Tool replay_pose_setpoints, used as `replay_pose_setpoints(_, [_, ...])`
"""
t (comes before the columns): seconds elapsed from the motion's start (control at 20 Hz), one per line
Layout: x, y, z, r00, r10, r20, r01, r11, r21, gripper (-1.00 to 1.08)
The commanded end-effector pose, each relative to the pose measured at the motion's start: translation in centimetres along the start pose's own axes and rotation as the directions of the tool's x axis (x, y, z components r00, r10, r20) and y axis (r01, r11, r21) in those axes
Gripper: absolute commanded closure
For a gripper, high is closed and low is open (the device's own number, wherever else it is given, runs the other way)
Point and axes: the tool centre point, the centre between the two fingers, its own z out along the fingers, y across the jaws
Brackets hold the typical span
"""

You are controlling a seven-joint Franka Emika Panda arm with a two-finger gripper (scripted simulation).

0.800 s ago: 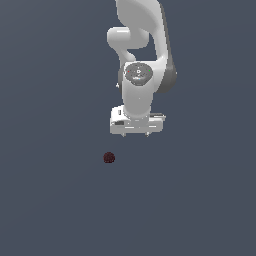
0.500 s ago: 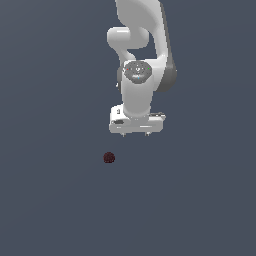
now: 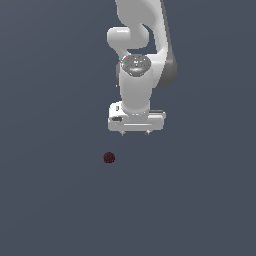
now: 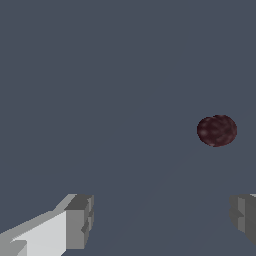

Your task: Pick up the object and move it to a goal position.

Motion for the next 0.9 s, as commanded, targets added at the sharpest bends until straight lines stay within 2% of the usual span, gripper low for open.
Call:
replay_pose_setpoints(0.0, [0.0,0.1,0.1,1.0,0.01,0.001,-0.01,1.0,0.0,-0.92])
replay_pose_setpoints(0.5, [0.6,1.3,1.2,0.987,0.16,-0.002,-0.16,0.987,0.005,-0.92])
replay_pose_setpoints(0.7, [1.0,2.2,2.0,0.965,0.262,-0.003,-0.262,0.965,0.007,-0.92])
replay_pose_setpoints(0.85, [1.4,3.1,2.6,0.936,0.352,-0.005,-0.352,0.936,0.009,-0.92])
